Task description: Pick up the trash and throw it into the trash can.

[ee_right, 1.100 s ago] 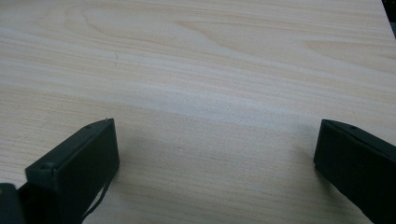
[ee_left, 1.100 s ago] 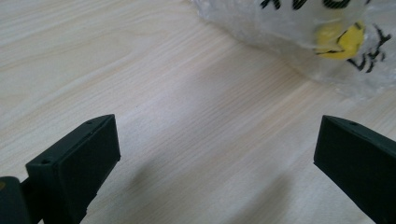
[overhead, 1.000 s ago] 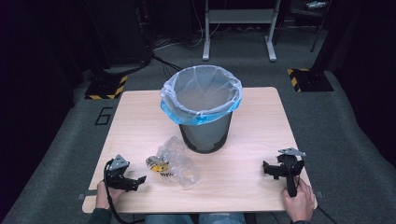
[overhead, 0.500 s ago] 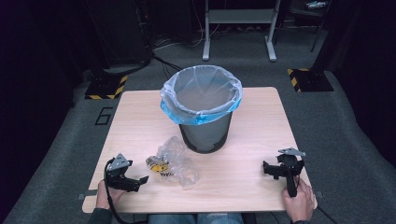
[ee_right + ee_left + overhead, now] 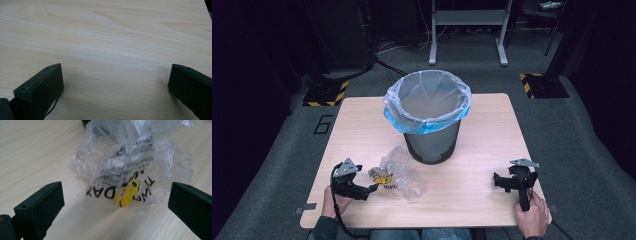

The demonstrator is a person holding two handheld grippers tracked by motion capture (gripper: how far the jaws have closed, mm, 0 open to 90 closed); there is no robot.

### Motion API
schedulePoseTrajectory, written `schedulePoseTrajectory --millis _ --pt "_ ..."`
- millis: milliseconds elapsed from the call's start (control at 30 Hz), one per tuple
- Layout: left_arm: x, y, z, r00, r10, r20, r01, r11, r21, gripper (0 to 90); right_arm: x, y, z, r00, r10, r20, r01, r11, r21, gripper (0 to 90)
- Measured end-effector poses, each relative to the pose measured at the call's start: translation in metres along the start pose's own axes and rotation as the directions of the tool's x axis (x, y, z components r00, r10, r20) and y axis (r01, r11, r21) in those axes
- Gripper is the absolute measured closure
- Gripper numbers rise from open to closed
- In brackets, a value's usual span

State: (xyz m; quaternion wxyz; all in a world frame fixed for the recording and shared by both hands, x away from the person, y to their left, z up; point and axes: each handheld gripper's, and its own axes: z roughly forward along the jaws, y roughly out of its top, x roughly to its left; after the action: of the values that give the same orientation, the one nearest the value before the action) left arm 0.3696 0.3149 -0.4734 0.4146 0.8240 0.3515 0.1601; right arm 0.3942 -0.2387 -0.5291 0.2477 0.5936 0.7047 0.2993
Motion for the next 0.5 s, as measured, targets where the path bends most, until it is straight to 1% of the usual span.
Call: schedulePoseTrajectory --millis 167,267,400,500 --pt "-0.005 0.015 0.007 0.9996 0.026 0.006 -0.026 0.9997 -0.004 0.0 0.000 0.000 0.000 1.0000 0.000 0.000 0.000 1.000 0.000 0.0" --pt "-0.010 0.026 0.016 0.9992 0.036 0.018 -0.036 0.9993 -0.007 0.0 0.000 0.000 0.000 1.0000 0.000 0.000 0.000 1.000 0.000 0.0" --pt "-0.017 0.038 0.027 0.9980 0.058 0.027 -0.058 0.9983 0.007 0.0 0.000 0.000 0.000 1.0000 0.000 0.000 0.000 1.000 0.000 0.0" --pt "-0.021 0.043 0.034 0.9972 0.064 0.039 -0.065 0.9978 0.017 0.0 0.000 0.000 0.000 1.0000 0.000 0.000 0.000 1.000 0.000 0.0"
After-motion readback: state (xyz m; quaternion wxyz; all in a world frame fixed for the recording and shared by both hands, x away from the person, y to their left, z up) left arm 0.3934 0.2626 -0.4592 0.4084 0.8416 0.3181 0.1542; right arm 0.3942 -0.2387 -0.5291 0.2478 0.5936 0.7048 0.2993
